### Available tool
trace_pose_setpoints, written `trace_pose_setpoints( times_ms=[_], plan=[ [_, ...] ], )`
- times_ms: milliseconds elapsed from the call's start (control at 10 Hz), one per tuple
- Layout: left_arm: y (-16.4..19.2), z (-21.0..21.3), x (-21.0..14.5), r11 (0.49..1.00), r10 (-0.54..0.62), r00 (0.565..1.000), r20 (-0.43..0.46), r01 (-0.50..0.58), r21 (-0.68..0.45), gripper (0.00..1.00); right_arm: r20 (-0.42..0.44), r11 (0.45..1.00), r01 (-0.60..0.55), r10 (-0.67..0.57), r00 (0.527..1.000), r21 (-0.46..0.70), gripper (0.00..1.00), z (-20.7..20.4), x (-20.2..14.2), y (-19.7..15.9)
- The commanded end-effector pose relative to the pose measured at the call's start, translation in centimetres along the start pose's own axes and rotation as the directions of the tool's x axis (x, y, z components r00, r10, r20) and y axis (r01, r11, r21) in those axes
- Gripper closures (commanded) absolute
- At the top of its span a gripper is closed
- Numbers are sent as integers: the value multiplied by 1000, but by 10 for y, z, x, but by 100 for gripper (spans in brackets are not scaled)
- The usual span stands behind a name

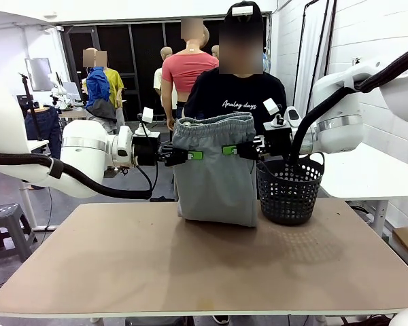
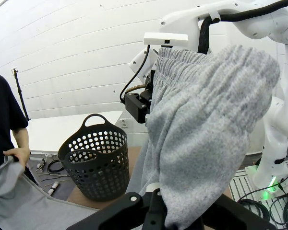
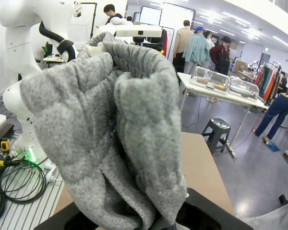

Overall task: Fold the training pants.
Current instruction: Release the ends of the Training pants and then grab the overlapped ends.

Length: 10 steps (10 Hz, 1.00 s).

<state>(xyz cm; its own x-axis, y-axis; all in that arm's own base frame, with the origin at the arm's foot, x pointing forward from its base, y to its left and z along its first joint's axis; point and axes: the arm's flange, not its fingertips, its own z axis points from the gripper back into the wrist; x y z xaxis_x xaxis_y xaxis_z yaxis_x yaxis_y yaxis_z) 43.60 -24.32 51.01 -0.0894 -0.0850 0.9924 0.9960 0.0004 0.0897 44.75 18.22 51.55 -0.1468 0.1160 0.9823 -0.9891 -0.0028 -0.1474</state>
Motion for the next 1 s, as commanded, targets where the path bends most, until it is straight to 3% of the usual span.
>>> trace_pose_setpoints(
  times_ms=[0,900],
  plan=[
    [-3,-1,5,1000,-7,1000,17,7,12,100,28,1000,-1,1,1000,-1,100,2,2,4],
    [-3,-1,5,1000,-7,1000,17,7,12,100,28,1000,-1,1,1000,-1,100,2,2,4]
  ],
)
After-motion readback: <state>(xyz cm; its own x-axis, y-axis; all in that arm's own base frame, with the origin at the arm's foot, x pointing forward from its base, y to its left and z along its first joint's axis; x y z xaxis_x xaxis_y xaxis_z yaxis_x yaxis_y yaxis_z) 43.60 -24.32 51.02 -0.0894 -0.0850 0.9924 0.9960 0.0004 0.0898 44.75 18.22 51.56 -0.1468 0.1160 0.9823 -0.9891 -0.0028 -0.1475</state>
